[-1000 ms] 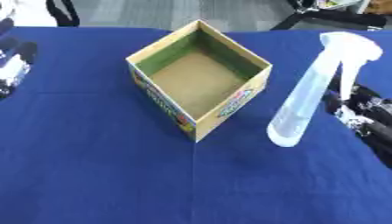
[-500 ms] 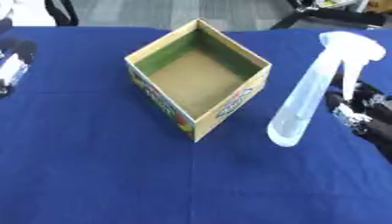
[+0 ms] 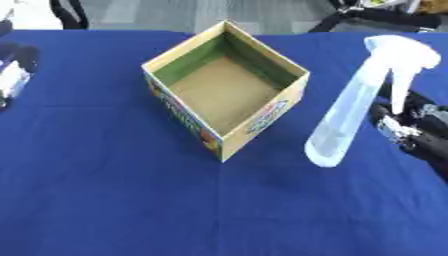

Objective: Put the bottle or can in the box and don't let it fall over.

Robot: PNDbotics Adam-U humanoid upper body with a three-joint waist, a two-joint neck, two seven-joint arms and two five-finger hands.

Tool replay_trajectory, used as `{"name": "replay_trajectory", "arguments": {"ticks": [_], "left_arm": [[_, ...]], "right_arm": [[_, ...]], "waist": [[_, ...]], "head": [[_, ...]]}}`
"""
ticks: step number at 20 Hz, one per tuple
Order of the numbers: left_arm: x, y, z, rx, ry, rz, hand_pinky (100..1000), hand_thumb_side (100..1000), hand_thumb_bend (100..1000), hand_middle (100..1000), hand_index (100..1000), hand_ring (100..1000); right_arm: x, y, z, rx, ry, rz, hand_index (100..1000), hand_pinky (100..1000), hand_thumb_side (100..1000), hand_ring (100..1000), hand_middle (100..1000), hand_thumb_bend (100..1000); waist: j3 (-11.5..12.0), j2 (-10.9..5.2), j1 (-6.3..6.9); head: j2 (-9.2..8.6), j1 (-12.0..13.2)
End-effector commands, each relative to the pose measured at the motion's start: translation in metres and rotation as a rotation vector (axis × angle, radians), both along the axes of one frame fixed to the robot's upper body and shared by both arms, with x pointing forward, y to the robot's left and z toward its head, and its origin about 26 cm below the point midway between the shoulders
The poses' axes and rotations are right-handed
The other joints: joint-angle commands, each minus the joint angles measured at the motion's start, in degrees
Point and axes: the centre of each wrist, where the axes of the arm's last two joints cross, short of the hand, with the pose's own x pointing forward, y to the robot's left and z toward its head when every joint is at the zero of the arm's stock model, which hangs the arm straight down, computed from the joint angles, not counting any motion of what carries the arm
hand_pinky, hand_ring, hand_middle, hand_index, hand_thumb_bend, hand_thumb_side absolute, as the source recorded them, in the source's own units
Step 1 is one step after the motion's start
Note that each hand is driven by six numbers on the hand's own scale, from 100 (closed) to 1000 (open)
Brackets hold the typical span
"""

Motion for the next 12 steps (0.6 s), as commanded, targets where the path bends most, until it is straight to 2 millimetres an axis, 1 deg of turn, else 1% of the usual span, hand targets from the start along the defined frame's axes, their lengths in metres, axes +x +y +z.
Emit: {"name": "replay_trajectory", "arguments": {"ticks": [1, 8, 12], "left_arm": [[-0.0034, -0.0003, 0.0105, 0.023, -0.030, -0.010, 1000, 202, 356, 1000, 951, 1000], [-0.0032, -0.0007, 0.0108, 0.019, -0.031, -0.012, 1000, 203, 353, 1000, 951, 1000], [-0.0032, -0.0008, 0.0107, 0.017, -0.030, -0.012, 1000, 204, 347, 1000, 951, 1000]], "right_arm": [[-0.0024, 0.0000, 0.0115, -0.018, -0.025, 0.019, 1000, 1000, 455, 1000, 1000, 100], [-0.0016, 0.0038, 0.0126, -0.011, -0.015, 0.046, 1000, 1000, 462, 1000, 1000, 100], [-0.0013, 0.0064, 0.0120, -0.001, -0.020, 0.020, 1000, 1000, 463, 1000, 1000, 100]], "waist": [[0.1, -0.79, 0.07], [0.3, -0.78, 0.08], [0.3, -0.80, 0.08]], "head": [[-0.10, -0.2], [0.01, -0.3], [-0.02, -0.4]]}}
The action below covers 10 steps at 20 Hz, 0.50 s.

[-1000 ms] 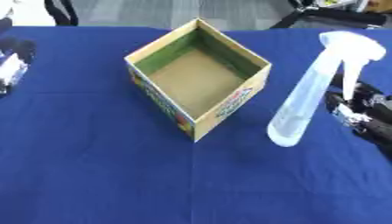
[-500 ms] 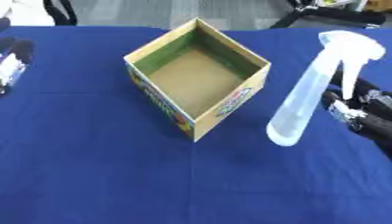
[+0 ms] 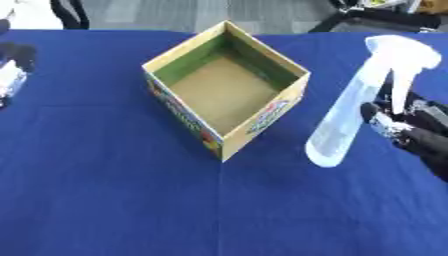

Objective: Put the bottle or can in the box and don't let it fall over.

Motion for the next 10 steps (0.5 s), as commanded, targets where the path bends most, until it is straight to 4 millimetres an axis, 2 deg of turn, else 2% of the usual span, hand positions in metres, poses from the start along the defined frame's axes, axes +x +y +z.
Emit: {"name": "replay_trajectory", "arguments": {"ticks": [1, 10], "left_arm": [[-0.0033, -0.0007, 0.0102, 0.021, -0.029, -0.008, 1000, 206, 348, 1000, 951, 1000], [-0.0031, -0.0014, 0.0098, 0.020, -0.028, -0.012, 1000, 210, 347, 1000, 950, 1000]], "right_arm": [[-0.0023, 0.0029, 0.0093, 0.000, -0.038, -0.010, 1000, 1000, 465, 1000, 1000, 100], [-0.0002, 0.0110, 0.0116, 0.016, -0.037, -0.014, 1000, 1000, 469, 1000, 1000, 100]], "waist": [[0.1, -0.81, 0.09], [0.2, -0.77, 0.19]], "head": [[-0.05, -0.3], [-0.35, -0.7]]}}
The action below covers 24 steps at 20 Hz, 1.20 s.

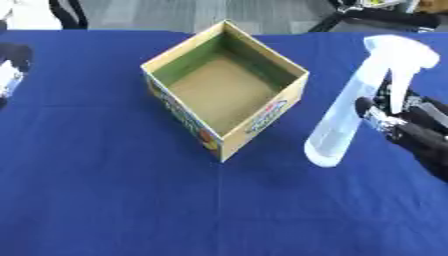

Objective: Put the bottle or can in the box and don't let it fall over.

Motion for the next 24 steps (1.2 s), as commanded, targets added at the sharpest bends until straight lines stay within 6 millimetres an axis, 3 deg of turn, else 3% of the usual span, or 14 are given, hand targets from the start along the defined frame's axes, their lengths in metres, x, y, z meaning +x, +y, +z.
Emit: {"name": "replay_trajectory", "arguments": {"ticks": [1, 24], "left_arm": [[-0.003, -0.001, 0.010, 0.019, -0.031, -0.008, 1000, 210, 347, 1000, 950, 1000], [-0.003, -0.001, 0.010, 0.021, -0.031, -0.014, 1000, 214, 345, 1000, 946, 1000]], "right_arm": [[-0.001, 0.003, 0.007, -0.006, -0.031, -0.001, 1000, 1000, 469, 1000, 1000, 100], [0.011, 0.017, -0.004, -0.017, -0.054, -0.040, 1000, 1000, 470, 1000, 1000, 100]], "waist": [[0.1, -0.76, 0.17], [-0.1, -0.67, 0.39]], "head": [[-0.38, -0.2], [-0.88, -0.7]]}}
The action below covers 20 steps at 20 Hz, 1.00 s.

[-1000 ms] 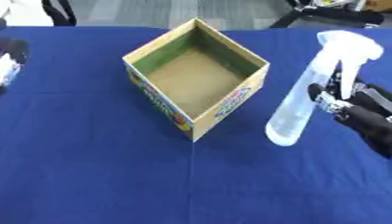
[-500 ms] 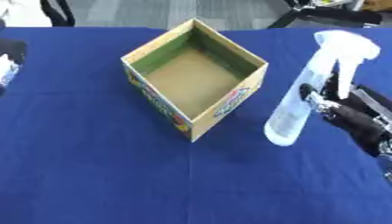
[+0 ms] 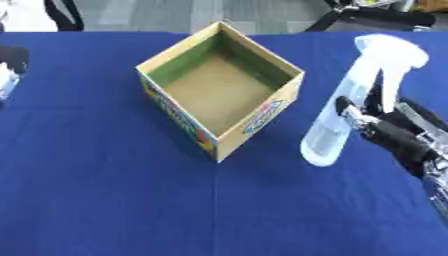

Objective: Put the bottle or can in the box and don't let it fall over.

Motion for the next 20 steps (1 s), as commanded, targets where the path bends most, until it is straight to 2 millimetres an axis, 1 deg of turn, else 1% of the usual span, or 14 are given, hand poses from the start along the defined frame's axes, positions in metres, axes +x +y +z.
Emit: {"name": "replay_trajectory", "arguments": {"ticks": [1, 6, 7, 12, 20], "left_arm": [[-0.003, -0.001, 0.010, 0.020, -0.034, -0.009, 1000, 214, 345, 1000, 946, 1000], [-0.003, -0.001, 0.010, 0.017, -0.032, -0.008, 1000, 218, 340, 1000, 947, 1000], [-0.003, -0.001, 0.010, 0.017, -0.033, -0.008, 1000, 217, 339, 1000, 947, 1000], [-0.003, -0.001, 0.010, 0.015, -0.036, -0.008, 1000, 214, 336, 1000, 947, 1000], [-0.003, -0.002, 0.011, 0.012, -0.041, -0.011, 1000, 216, 336, 1000, 946, 1000]], "right_arm": [[0.001, 0.001, 0.005, -0.019, -0.033, -0.006, 1000, 1000, 470, 1000, 1000, 100], [0.002, 0.002, 0.003, -0.028, -0.035, -0.008, 1000, 1000, 470, 1000, 1000, 100], [0.003, 0.002, 0.003, -0.029, -0.033, -0.010, 1000, 1000, 459, 1000, 1000, 100], [0.006, 0.004, 0.001, -0.028, -0.025, -0.017, 1000, 1000, 470, 1000, 1000, 100], [0.011, 0.005, -0.002, -0.019, -0.005, -0.015, 1000, 1000, 485, 1000, 1000, 100]], "waist": [[0.0, -0.74, 0.12], [0.0, -0.66, 0.19], [0.0, -0.64, 0.21], [0.0, -0.52, 0.29], [0.3, -0.22, 0.38]], "head": [[-0.74, -0.1], [-0.67, -0.2], [-0.62, -0.2], [-0.33, -0.2], [-0.33, -0.1]]}}
